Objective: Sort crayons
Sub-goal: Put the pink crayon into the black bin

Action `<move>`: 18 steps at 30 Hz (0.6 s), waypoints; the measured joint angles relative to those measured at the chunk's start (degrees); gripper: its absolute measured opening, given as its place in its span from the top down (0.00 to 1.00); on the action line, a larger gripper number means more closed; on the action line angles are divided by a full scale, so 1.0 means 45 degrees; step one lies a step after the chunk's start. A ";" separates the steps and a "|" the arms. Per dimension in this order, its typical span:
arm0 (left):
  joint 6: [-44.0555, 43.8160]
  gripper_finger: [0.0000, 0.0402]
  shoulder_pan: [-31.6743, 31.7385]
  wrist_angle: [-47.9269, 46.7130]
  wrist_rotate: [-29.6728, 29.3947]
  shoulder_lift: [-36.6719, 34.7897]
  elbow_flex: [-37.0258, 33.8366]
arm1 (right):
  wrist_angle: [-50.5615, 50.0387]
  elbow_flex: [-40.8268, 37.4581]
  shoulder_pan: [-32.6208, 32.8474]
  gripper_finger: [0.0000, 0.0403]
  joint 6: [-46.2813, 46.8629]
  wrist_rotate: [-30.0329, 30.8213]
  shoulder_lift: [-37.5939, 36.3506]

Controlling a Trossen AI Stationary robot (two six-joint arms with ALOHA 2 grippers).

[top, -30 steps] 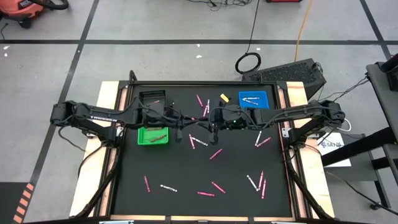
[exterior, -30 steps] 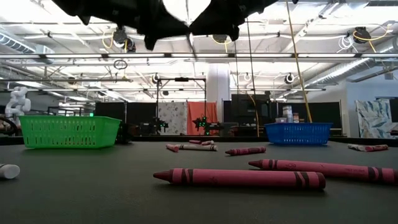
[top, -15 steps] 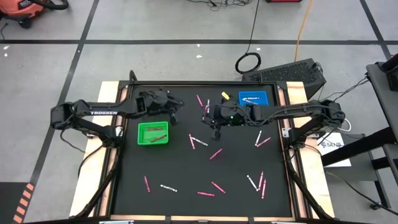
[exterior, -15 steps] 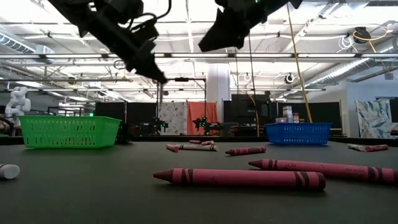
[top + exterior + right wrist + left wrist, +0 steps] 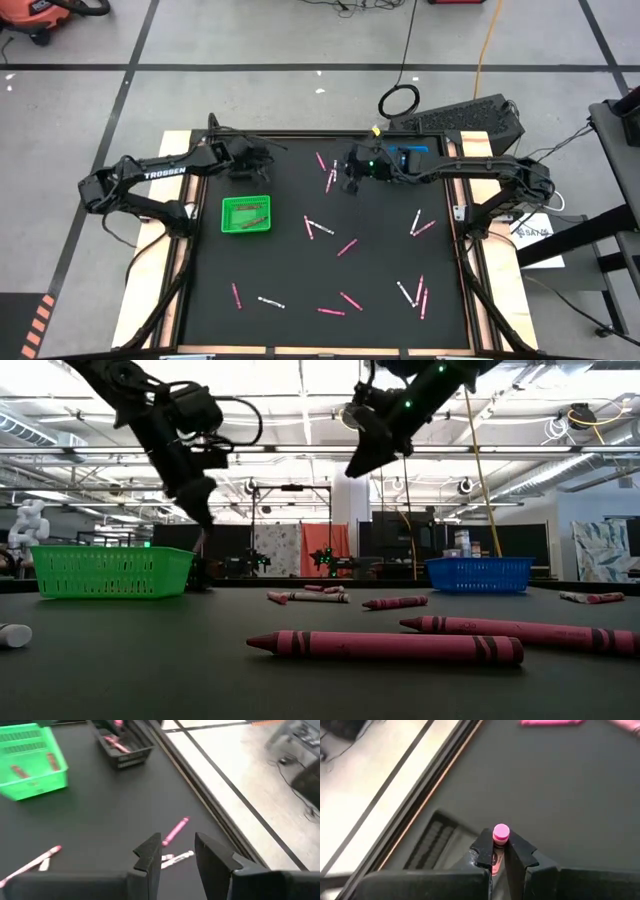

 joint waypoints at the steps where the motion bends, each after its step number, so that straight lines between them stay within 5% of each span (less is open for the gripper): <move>1: -0.0003 0.95 0.0186 -0.0176 -0.0148 0.0000 0.0000 | -0.0066 0.0000 -0.0158 0.74 0.0028 -0.0003 0.0000; 18: -0.0069 0.95 0.1988 -0.2418 0.0434 0.1117 -0.0198 | -0.1119 0.0000 -0.1106 0.74 0.0287 -0.0049 0.0000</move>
